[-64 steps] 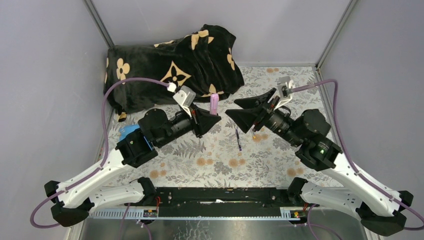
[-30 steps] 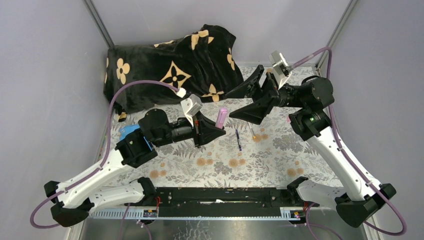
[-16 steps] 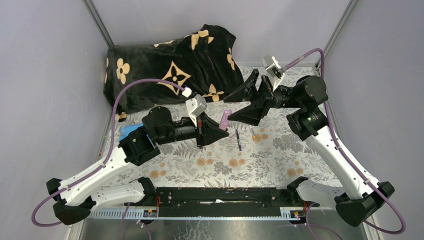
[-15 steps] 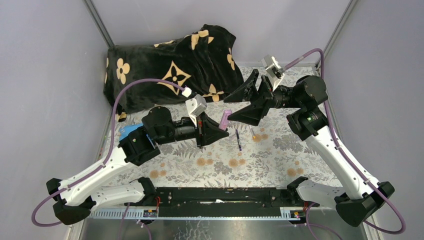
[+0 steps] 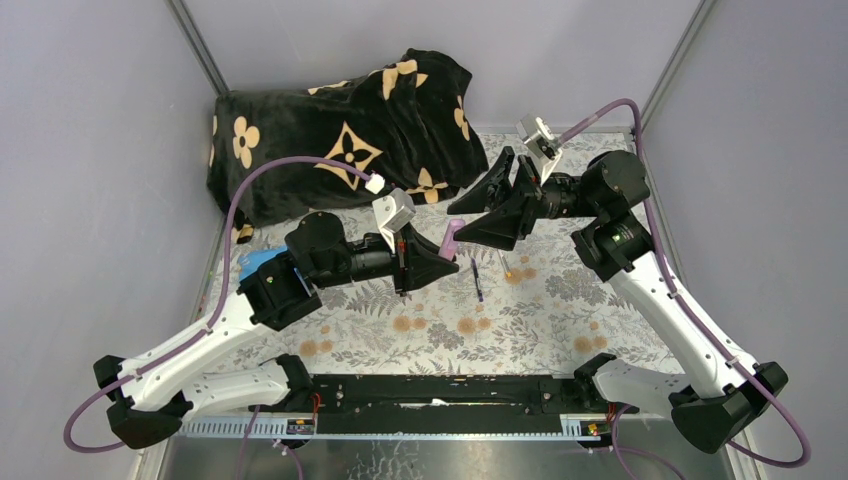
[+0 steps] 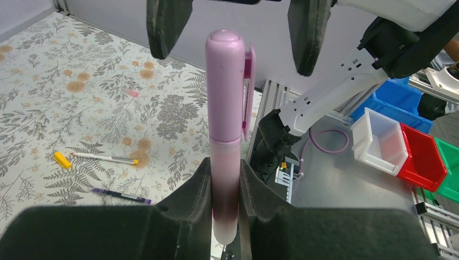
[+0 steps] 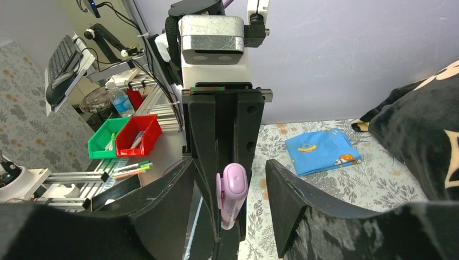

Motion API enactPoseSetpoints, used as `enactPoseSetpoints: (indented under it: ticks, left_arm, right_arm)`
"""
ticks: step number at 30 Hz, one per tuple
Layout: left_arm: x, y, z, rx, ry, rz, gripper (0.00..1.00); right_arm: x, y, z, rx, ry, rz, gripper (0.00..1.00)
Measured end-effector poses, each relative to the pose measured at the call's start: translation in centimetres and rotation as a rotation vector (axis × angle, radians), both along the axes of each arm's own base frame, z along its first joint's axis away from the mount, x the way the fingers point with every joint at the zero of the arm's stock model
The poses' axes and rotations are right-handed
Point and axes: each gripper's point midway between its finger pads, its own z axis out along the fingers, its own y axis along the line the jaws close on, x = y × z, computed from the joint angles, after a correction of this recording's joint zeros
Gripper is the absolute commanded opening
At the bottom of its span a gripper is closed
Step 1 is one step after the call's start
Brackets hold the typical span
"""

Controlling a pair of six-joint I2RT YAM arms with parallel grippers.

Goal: Insert the pens into the pen caps

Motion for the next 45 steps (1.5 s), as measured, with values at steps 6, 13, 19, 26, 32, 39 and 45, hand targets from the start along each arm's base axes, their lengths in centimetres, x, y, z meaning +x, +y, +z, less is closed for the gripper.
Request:
enactPoseSetpoints:
  ticks: [6,13,19,26,32,39,45]
  left_arm:
    - [0.2,0.0,0.1,-0.001,-0.001,0.008,0.0]
    - [0.3,-0.1,0.0,0.0,0.0,0.011,0.0]
    - [0.5,-0.1,-0.1,0.004,0.005,0.021,0.0]
    - [0.5,-0.2,-0.1,0.0,0.025,0.023,0.0]
    - [0.3,-0.2,0.2,-0.019,0.05,0.025,0.0]
    - [0.0,-0.1,-0.4,-0.001,0.08,0.017,0.0]
    - [-0.8,-0.1,-0.9,0.02,0.096,-0.019,0.0]
  right_arm:
    - [0.1,0.1,-0.4,-0.011,0.009,0.008,0.49]
    - [0.2,0.2,-0.8,-0.022,0.022,0.018,0.35]
    - [0.2,0.2,-1.2,-0.026,0.015,0.022,0.15]
    - [0.1,0.1,-1.4,-0.03,-0.014,0.015,0.0]
    - [-0.1,-0.2,-1.6,-0.034,-0.049,-0.001,0.0]
    - [-0.4,0.6,-2.6,-0.051,-0.084,-0.042,0.0]
    - [-1.2,1.6,-3.6,-0.054,-0.129,-0.064,0.0]
